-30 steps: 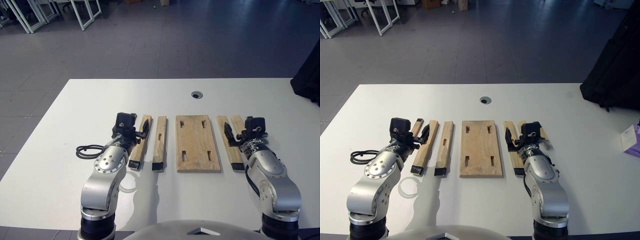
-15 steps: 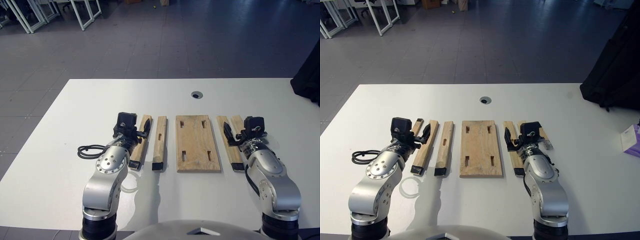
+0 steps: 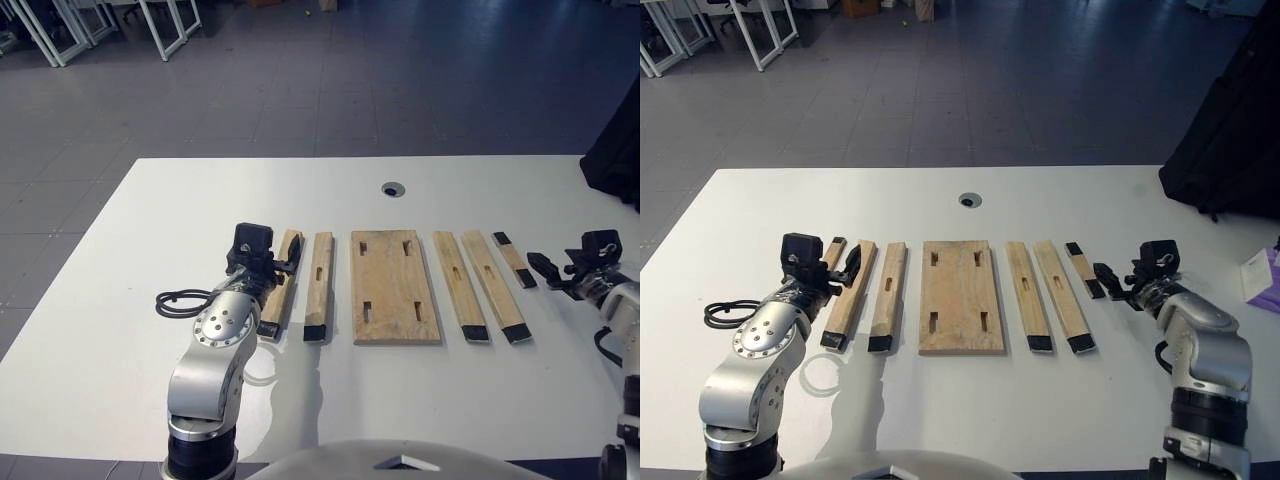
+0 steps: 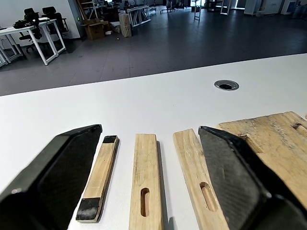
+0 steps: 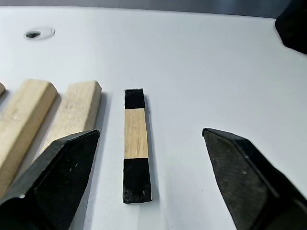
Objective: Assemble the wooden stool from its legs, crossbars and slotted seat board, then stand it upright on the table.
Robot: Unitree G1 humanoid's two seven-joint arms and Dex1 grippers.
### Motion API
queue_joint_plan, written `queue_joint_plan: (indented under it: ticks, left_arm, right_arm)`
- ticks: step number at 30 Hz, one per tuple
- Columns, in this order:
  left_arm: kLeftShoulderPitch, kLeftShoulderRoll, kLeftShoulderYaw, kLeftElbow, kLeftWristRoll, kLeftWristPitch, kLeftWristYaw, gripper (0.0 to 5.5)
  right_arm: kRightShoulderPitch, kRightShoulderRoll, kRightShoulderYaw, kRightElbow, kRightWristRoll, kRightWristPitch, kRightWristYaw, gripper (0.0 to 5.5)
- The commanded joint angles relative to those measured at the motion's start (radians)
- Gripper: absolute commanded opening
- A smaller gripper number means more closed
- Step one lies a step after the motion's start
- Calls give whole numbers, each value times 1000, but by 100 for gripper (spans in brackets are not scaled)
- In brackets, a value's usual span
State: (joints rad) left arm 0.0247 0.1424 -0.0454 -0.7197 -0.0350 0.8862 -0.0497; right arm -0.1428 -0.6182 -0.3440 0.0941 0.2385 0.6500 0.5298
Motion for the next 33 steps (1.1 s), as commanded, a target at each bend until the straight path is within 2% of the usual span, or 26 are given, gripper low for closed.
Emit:
queue_joint_plan:
  ticks: [1,9,15,22,29,33]
  left_arm:
    - [-8,-10,-10,-1,9,-7,12,373]
    - [-23,-4,-8,6,8,-3,3,373]
    - [-32,-8,-10,17,10,-6,7,373]
    - [-31,-10,-6,26,9,-12,8,373]
    - [-29,-15,-9,31,12,-17,13,373]
    - [-54,14,-22,90,14,-41,-18,373]
  right_arm:
    - [-4,-32,37,84,-18,-65,39,396]
    - [21,-23,115,223,-67,-173,57,396]
    - [-65,3,208,465,-128,-286,82,396]
    - [-75,24,231,659,-128,-367,96,272]
    - [-25,43,257,676,-130,-401,92,137]
    - [-73,23,188,711,-95,-422,35,129]
